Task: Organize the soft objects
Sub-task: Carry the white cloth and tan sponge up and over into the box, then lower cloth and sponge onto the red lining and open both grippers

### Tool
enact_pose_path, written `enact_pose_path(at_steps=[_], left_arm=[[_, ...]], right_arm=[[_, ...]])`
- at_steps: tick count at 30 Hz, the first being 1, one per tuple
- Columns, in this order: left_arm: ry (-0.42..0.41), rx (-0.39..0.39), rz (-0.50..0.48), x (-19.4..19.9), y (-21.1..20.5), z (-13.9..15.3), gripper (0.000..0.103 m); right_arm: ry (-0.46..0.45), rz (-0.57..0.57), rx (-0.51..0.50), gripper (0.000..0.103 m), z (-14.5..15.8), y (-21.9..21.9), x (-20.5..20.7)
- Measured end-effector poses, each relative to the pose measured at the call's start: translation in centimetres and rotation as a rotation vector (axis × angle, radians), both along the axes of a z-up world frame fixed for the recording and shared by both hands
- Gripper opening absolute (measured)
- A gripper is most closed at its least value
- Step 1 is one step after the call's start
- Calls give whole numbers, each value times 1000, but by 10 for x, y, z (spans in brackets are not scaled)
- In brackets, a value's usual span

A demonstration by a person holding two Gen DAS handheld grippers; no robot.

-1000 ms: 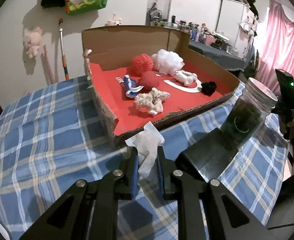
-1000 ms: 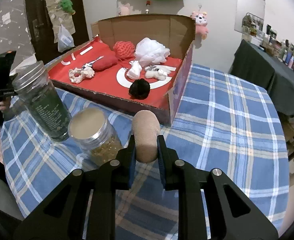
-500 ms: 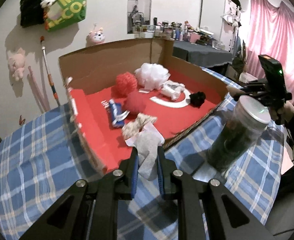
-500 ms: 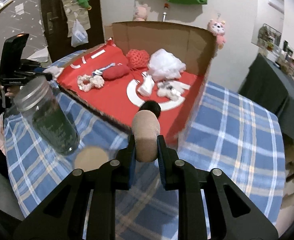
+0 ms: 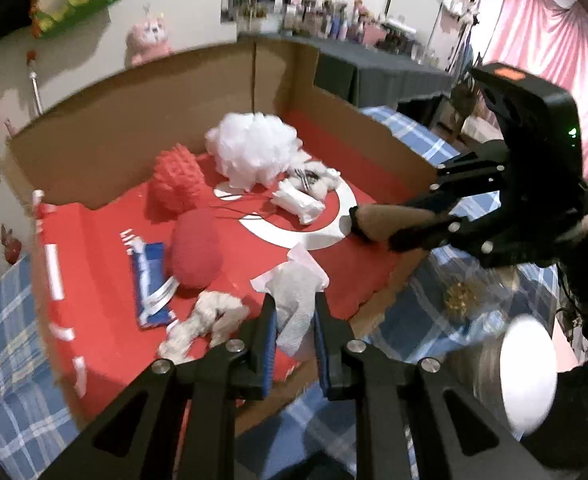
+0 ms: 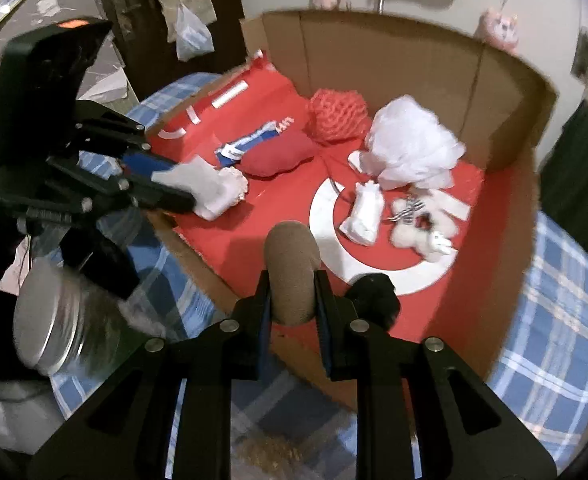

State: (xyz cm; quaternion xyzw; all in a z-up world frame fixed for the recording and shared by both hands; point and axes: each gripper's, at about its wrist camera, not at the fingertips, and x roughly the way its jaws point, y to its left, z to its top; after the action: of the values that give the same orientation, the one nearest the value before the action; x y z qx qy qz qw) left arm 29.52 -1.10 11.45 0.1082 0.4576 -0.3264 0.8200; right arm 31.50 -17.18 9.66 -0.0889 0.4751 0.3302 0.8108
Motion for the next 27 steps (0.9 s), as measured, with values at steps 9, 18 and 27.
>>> enact_pose_path(at_steps=[9,18,27], left_arm=[[72,105,-41,23,-32,-21,18],[100,143,-29,37,-38,-38,23],[102,154,-24,41,-38,-40,42]], right_arm=[[142,3,-98,21,-24,17,35],[159,12,-151,21,-29,27,42],[147,8,-195,25,-32,33,43]])
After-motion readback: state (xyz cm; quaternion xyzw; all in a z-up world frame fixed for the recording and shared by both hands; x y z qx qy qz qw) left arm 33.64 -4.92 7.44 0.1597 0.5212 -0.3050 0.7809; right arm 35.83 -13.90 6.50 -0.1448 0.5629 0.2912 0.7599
